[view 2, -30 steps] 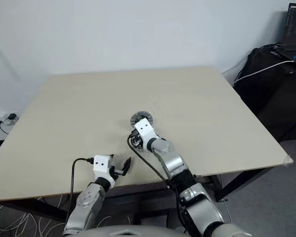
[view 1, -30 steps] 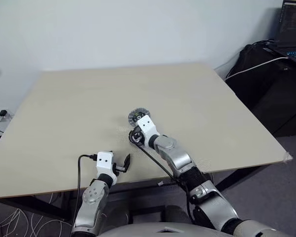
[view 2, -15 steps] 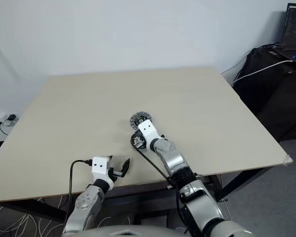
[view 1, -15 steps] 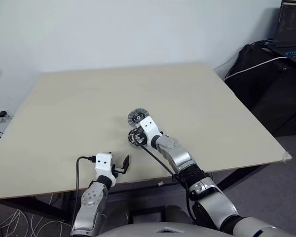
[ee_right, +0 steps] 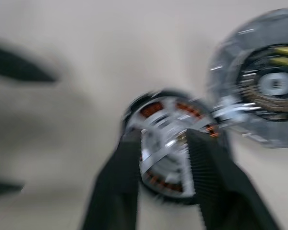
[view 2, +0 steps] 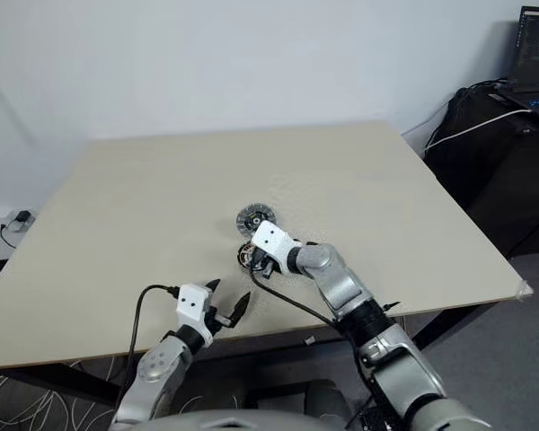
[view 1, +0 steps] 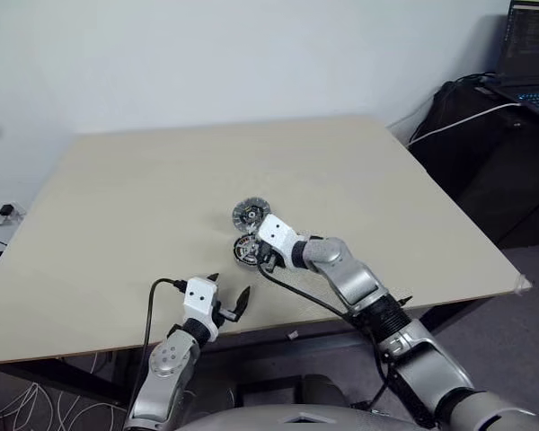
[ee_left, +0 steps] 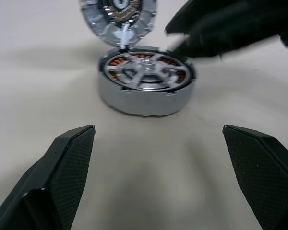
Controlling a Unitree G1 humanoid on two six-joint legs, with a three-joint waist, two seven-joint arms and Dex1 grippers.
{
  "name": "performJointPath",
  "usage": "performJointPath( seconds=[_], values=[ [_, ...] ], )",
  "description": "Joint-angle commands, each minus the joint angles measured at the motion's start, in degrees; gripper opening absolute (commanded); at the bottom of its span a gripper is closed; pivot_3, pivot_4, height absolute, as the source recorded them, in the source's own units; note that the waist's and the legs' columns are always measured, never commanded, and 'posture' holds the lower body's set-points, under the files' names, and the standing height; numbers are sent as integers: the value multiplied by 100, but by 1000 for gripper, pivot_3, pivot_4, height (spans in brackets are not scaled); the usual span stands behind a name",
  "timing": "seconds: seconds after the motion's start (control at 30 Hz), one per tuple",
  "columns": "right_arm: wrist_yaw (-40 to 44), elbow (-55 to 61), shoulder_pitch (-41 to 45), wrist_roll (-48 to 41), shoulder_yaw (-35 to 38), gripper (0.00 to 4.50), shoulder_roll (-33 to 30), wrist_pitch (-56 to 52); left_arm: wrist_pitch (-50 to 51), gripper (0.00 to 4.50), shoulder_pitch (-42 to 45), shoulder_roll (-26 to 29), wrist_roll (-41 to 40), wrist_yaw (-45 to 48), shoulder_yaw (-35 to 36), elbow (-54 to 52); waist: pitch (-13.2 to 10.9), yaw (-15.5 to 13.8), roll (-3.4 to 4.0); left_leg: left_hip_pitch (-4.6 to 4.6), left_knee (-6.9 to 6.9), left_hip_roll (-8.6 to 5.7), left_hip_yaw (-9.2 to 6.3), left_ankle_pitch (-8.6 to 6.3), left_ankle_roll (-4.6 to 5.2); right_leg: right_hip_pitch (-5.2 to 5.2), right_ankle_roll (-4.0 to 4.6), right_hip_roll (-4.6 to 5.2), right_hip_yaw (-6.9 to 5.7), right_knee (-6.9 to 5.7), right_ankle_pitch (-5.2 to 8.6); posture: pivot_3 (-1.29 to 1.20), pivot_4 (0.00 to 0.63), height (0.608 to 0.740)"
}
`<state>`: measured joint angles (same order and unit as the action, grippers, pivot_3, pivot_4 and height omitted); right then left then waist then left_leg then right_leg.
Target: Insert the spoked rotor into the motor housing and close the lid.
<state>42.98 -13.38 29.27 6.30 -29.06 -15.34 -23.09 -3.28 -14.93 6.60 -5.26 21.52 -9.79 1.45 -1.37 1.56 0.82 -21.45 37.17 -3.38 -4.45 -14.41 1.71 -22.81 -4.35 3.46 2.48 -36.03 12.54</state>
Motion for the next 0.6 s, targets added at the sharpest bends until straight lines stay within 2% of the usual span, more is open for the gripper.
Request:
performJointPath(
  seconds=[0.03, 0.1, 0.6],
  values=[
    [377, -31, 442, 244, -233, 2858, -106, 398, -100, 4500, 33, 50, -95, 144, -36, -343, 0, -1, 0, 0, 0, 0, 0, 0, 0, 0, 0, 0, 0, 0, 0, 0, 0, 740],
    [503, -210, 609, 409, -377, 3465, -164, 598, -58, 4500, 6, 67, -123, 187, -37, -385, 0, -14, -1, 0, 1, -1, 0, 0, 0, 1, -1, 1, 0, 0, -1, 0, 0, 740],
    [1897, -1720, 1810, 1205, -1049, 3465, -253, 1327, 48, 4500, -122, -7, -155, 196, -15, -487, 0, -39, -1, 0, 1, -2, -2, 0, 0, 1, 27, 2, -2, 0, -20, 0, 0, 740]
  ],
)
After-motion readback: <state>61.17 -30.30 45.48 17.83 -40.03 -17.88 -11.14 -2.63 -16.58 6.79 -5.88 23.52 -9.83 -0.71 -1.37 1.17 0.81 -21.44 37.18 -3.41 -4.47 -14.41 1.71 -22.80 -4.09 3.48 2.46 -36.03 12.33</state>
